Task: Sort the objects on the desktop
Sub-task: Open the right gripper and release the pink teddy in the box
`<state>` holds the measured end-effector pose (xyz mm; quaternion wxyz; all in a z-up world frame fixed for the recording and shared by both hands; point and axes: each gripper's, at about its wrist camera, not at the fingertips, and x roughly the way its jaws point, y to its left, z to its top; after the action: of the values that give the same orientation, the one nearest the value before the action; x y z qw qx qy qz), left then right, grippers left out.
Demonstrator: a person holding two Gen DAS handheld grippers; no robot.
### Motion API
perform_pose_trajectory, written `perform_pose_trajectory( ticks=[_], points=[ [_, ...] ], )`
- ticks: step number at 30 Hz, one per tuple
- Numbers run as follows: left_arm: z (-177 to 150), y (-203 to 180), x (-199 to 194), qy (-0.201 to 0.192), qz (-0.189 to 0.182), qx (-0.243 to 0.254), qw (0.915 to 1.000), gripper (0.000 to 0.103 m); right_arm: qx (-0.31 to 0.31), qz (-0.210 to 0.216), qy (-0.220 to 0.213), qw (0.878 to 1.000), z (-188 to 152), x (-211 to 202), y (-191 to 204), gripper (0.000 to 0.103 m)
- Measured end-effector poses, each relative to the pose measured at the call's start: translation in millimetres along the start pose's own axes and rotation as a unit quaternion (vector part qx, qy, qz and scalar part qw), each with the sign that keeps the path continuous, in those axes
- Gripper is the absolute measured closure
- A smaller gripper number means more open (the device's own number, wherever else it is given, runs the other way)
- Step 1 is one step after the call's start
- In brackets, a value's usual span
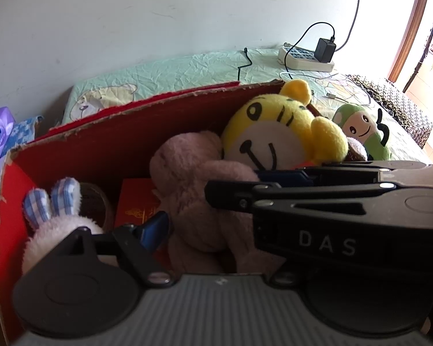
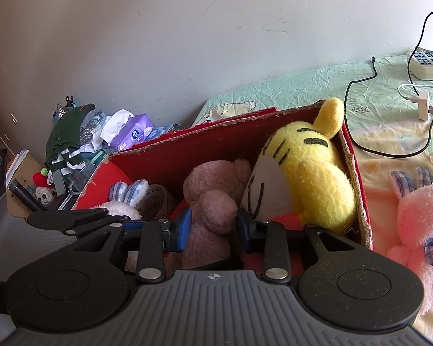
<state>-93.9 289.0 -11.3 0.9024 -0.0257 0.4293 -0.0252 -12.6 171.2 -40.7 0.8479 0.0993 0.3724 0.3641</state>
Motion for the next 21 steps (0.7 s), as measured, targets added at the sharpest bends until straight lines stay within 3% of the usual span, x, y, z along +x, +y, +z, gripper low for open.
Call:
perform_pose_trajectory(
  ticks=[21],
  points=[
    [2.0, -2.0, 3.2, 0.015, 0.019, 0.011, 0.9996, 0.024, 0.000, -0.002, -0.002, 1.000, -1.5, 0.1, -0.4, 0.069]
  ],
)
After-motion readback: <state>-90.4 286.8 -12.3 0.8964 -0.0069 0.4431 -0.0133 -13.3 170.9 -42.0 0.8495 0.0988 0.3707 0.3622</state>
